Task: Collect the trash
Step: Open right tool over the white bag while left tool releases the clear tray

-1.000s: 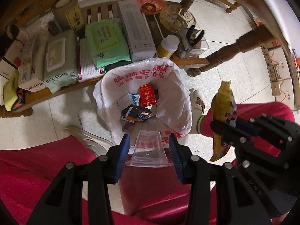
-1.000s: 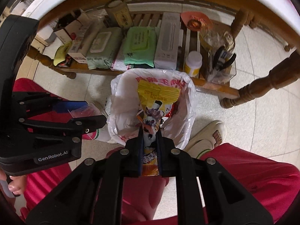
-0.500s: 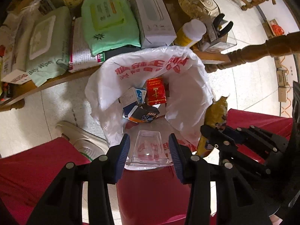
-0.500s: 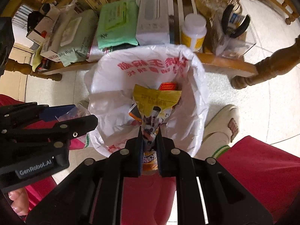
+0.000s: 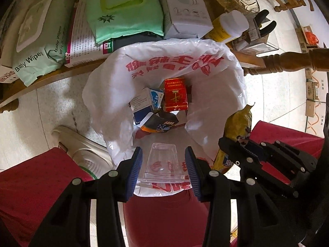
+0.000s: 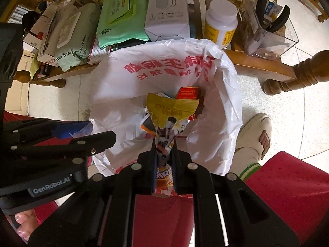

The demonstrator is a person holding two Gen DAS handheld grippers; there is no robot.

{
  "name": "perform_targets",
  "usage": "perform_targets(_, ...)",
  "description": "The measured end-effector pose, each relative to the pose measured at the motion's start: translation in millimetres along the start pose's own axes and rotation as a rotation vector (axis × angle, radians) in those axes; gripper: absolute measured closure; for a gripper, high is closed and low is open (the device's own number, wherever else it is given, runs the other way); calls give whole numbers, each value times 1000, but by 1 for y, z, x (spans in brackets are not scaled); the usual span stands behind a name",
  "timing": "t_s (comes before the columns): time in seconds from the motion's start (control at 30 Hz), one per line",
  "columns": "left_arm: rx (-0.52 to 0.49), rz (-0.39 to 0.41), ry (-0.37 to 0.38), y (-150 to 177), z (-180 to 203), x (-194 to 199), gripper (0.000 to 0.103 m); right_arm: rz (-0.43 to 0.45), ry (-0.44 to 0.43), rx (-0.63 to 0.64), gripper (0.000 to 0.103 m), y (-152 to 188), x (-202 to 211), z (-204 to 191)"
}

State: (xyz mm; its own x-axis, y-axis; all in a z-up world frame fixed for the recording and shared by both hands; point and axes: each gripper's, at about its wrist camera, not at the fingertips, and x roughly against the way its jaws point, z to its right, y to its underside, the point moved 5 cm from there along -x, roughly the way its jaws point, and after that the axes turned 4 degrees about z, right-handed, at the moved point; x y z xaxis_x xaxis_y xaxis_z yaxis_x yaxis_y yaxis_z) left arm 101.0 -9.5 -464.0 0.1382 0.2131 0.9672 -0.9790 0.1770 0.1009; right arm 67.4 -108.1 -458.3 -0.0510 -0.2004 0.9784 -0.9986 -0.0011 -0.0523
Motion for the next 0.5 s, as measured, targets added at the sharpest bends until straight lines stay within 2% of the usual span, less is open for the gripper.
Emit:
perform_targets(0.33, 7, -11, -32, -1, 0, -6, 58, -4, 6, -7, 89, -1, -4, 4)
perform_targets(0.5, 23, -13, -57, -2, -7, -6, 46, -9, 2, -29, 84, -1, -5, 8)
